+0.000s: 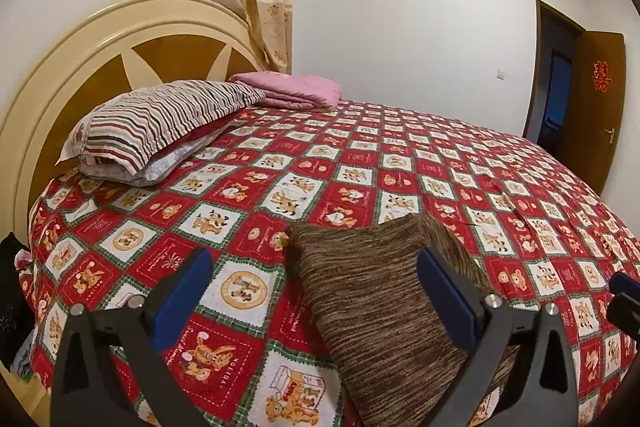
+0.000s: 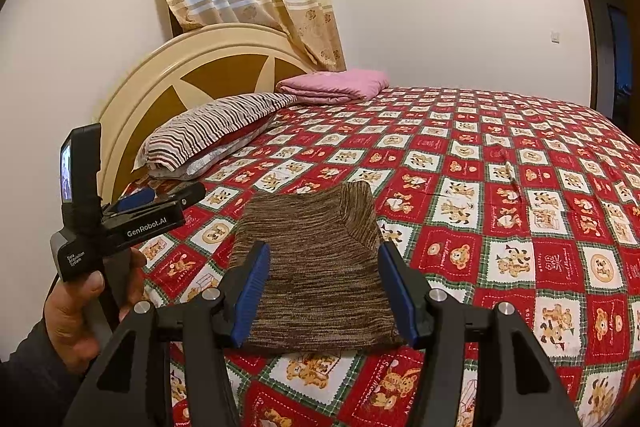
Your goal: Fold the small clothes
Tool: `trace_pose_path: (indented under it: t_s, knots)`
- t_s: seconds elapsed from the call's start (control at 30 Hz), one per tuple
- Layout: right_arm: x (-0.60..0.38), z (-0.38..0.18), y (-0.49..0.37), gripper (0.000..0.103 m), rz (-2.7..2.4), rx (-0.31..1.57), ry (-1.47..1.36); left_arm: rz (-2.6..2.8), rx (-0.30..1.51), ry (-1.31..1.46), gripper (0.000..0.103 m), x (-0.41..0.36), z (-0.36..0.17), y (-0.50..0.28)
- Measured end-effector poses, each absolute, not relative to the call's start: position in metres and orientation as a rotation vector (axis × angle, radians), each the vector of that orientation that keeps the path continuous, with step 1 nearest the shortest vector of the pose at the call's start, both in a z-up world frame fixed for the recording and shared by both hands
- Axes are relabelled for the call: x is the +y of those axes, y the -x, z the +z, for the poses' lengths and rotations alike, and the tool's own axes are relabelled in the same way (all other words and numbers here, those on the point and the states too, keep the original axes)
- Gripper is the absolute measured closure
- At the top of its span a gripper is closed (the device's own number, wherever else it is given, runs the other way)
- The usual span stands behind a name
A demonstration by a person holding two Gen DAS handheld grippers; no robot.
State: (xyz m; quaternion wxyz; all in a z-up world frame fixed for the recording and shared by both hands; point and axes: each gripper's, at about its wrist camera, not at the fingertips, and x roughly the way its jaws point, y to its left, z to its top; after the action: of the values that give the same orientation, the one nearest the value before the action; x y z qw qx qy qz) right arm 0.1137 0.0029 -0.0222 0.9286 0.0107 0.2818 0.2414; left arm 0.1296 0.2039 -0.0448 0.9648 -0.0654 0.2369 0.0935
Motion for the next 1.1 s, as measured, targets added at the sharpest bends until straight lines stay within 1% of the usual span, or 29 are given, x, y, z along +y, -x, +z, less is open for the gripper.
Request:
trace_pose_path:
  t_s: [0.57,0.73,1.1]
  knots:
    - [-0.004,-0.013,-0.110,0.044,0.484,0.526,-0.054,0.219,0.502,0.137,0.000,0.209,-0.043,-0.131]
    - [-0.003,-0.016,-0.110,0.042,0.491,0.530,-0.055,0.231,0.502,0.140,0.000,0.213,-0.043,-0.132]
    - [-0.002,-0.021,-0.111,0.042,0.501,0.551,-0.051,0.242,0.487,0.127,0.000,0.214,-0.045,-0.131]
